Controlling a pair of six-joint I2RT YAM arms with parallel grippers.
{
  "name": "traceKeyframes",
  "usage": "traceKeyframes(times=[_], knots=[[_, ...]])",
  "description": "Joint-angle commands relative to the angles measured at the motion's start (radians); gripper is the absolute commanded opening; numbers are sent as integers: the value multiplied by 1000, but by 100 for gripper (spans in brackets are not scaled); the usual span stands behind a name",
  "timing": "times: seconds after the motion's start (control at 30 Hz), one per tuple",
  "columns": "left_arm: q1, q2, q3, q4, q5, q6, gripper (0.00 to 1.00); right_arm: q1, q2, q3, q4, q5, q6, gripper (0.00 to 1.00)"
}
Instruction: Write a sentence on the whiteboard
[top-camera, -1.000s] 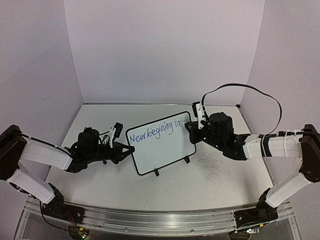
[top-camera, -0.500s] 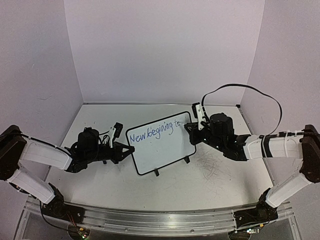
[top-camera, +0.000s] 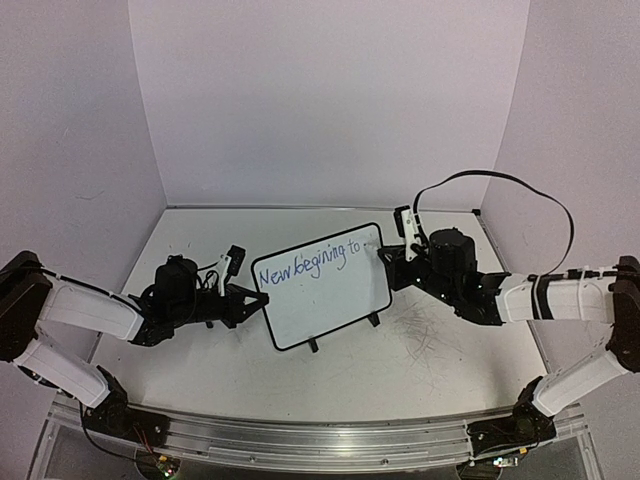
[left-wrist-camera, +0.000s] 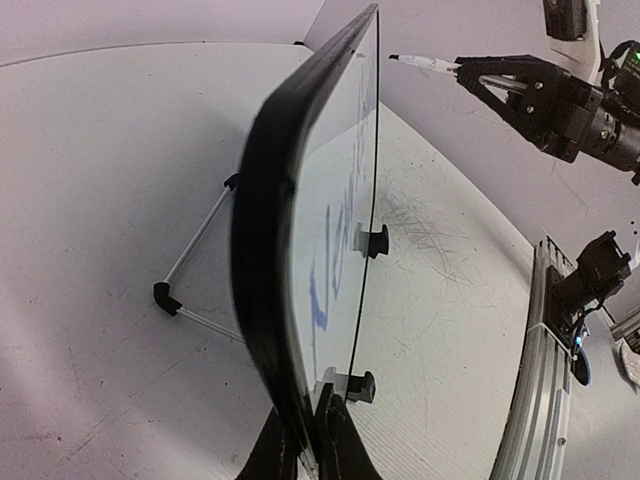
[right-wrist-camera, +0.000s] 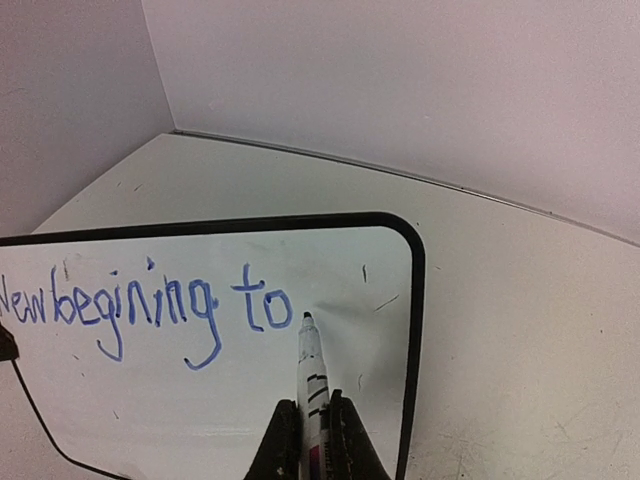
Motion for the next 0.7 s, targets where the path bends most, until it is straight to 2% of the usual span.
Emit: traceKeyframes(times=[0.0,0.67], knots=[[9,-13,-14,-65,-86,36,0,-2,11,48,29,28,-7,0],[9,-11,-4,-71,-78,42,0,-2,62,94,24,23,-4,0]])
